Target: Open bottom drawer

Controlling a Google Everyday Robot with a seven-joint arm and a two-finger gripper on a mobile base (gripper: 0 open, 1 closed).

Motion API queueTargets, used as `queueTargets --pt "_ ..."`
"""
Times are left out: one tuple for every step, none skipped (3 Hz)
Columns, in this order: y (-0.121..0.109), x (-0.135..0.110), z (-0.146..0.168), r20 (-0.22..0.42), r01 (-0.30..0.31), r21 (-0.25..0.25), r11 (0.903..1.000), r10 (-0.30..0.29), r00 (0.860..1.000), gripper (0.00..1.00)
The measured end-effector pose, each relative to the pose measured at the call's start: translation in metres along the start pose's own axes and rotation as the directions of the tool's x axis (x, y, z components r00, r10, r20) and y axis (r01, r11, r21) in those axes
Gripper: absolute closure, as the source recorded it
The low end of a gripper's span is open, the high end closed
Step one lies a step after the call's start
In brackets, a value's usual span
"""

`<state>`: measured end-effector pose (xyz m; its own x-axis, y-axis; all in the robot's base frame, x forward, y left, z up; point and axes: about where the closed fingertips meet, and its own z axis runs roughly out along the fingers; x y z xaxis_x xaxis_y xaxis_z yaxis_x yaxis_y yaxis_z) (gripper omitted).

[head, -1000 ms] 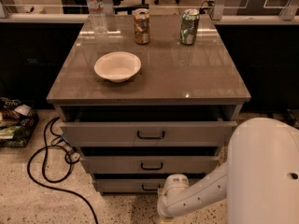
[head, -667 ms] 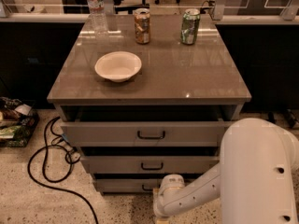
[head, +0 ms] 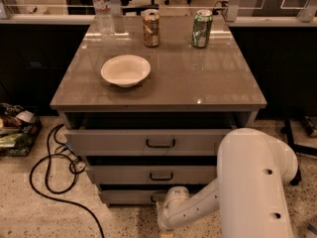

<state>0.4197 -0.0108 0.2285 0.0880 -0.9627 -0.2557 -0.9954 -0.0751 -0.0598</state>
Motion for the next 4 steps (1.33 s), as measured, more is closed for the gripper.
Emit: queueTargets --pt "-0.004 0.000 0.012 -0.006 0.016 0.000 0.9999 -0.016 1.000 0.00" --pt "-0.010 0.000 0.017 -0.016 0.031 0.016 0.9994 -0.031 0.999 0.00" --pt "-0.022 0.001 0.022 -0.059 0.064 0.048 0.9968 -0.061 0.996 0.00" --pt "-0.022 0.003 0.027 -0.062 0.065 0.042 0.9970 -0.062 0.996 0.00"
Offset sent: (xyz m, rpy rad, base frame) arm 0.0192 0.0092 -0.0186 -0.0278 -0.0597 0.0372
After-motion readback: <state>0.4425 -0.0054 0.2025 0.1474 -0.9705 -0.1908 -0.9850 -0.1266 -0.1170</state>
